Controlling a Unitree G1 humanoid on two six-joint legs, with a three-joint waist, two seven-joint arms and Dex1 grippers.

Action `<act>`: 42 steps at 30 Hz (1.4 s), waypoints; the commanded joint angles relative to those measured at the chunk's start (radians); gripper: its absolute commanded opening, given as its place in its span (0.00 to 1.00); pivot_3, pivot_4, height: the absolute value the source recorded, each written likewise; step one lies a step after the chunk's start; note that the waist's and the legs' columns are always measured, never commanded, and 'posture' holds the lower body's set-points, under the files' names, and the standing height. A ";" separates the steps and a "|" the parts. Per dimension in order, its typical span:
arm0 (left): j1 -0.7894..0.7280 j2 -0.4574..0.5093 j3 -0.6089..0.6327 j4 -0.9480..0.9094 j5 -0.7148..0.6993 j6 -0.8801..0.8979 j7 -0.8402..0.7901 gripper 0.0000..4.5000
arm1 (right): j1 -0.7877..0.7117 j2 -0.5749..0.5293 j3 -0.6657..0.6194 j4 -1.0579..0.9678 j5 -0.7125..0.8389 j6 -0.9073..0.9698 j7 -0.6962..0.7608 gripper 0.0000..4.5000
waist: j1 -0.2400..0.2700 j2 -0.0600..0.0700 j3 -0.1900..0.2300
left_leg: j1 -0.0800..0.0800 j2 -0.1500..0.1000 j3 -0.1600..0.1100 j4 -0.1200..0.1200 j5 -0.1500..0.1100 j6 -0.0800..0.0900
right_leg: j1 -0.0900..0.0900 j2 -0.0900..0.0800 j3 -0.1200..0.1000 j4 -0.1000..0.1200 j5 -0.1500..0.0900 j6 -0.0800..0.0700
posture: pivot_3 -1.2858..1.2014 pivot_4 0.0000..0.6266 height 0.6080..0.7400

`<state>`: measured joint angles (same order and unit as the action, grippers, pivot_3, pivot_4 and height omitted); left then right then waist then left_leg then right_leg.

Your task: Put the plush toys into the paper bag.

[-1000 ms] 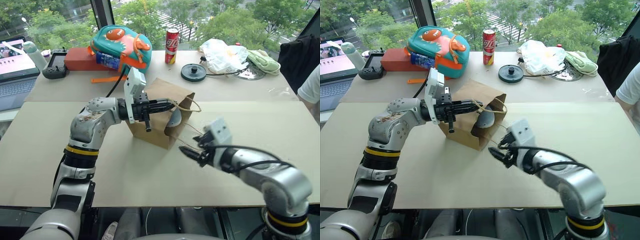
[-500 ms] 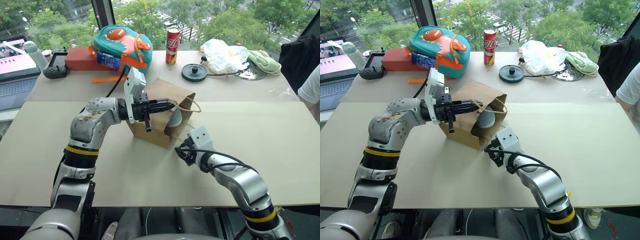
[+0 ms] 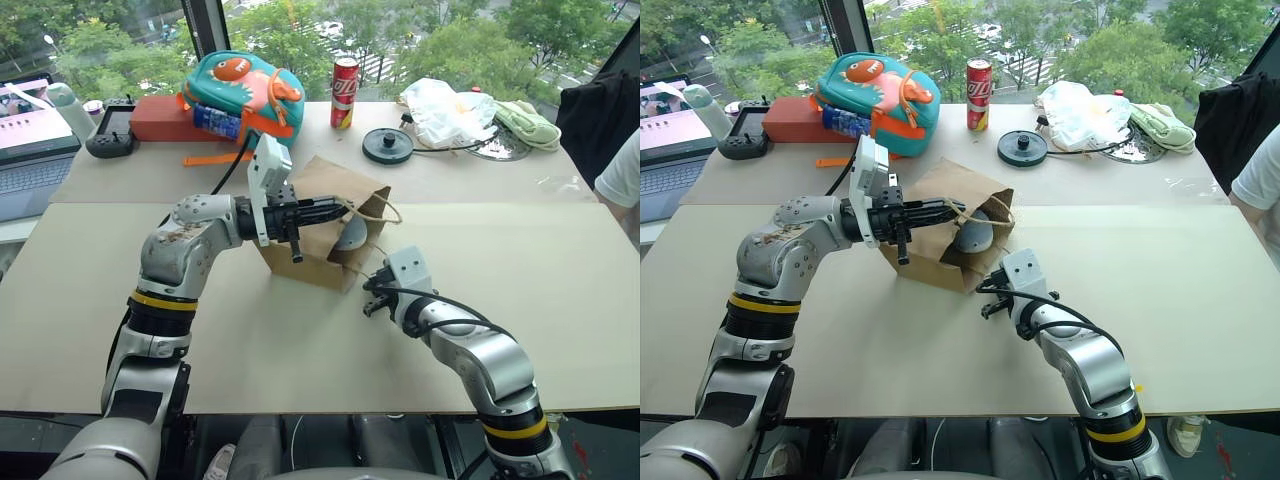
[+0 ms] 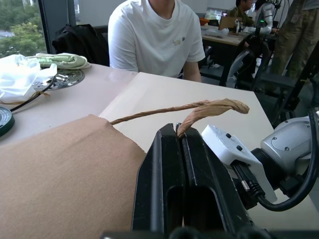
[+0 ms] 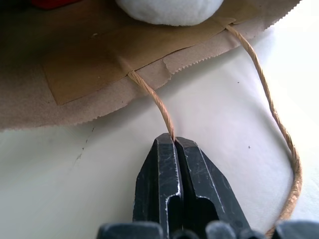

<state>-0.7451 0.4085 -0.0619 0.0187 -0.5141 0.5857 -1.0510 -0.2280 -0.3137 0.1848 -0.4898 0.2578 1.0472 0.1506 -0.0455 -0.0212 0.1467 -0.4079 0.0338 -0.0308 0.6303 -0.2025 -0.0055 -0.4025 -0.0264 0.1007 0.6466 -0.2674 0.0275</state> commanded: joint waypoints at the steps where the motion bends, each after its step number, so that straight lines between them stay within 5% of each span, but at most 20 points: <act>1: -0.020 -0.002 0.017 -0.007 -0.008 -0.019 0.008 0.00 | -0.022 0.009 -0.031 -0.068 0.018 -0.036 0.030 0.01 | 0.000 0.000 0.000 | 0.000 0.000 0.000 0.000 0.000 0.000 | 0.000 0.000 0.000 0.000 0.000 0.000 | 0.52 0.24 0.99; 14: -0.086 -0.063 0.144 0.060 -0.136 0.100 0.117 0.00 | -0.214 -0.027 -0.344 -0.369 0.273 0.089 0.138 0.01 | 0.003 0.000 0.000 | -0.003 0.000 -0.001 0.001 0.000 0.000 | -0.001 0.000 -0.001 0.000 0.000 0.000 | 0.52 0.24 0.99; 21: -0.128 -0.060 0.235 0.159 -0.222 0.184 0.143 0.00 | -0.304 -0.004 -0.333 -0.401 0.350 0.145 0.102 0.01 | -0.001 0.000 0.000 | -0.002 0.000 -0.002 0.000 0.000 0.000 | -0.001 0.000 -0.001 0.001 0.000 0.000 | 0.52 0.24 0.99; 36: -0.011 0.002 0.143 0.141 -0.140 0.135 0.066 0.00 | -0.286 -0.020 -0.133 -0.305 0.319 0.237 0.029 0.01 | 0.002 0.000 0.000 | -0.002 0.000 -0.001 0.000 0.000 0.000 | -0.001 0.000 -0.001 0.000 0.000 -0.001 | 0.52 0.24 0.99; 37: -0.006 0.003 0.141 0.134 -0.144 0.139 0.064 0.00 | -0.290 -0.017 -0.128 -0.299 0.315 0.237 0.023 0.07 | 0.002 0.000 0.000 | -0.002 0.000 -0.001 0.000 0.000 0.000 | -0.001 0.000 -0.001 0.001 0.000 -0.001 | 0.52 0.24 0.99; 42: 0.006 0.027 0.133 0.105 -0.176 0.192 0.033 0.32 | -0.301 0.000 -0.153 -0.293 0.322 0.242 0.014 0.40 | 0.001 0.000 0.000 | -0.002 0.000 -0.001 0.000 0.000 0.000 | -0.002 0.000 -0.001 0.000 0.000 -0.001 | 0.52 0.24 0.99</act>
<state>-0.7336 0.4187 0.0652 0.1694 -0.6639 0.7541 -0.9937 -0.5097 -0.3209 0.0619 -0.7592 0.5740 1.2885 0.1677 -0.0441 -0.0212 0.1467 -0.4101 0.0335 -0.0322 0.6304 -0.2024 -0.0055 -0.4041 -0.0269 0.0994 0.6468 -0.2671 0.0270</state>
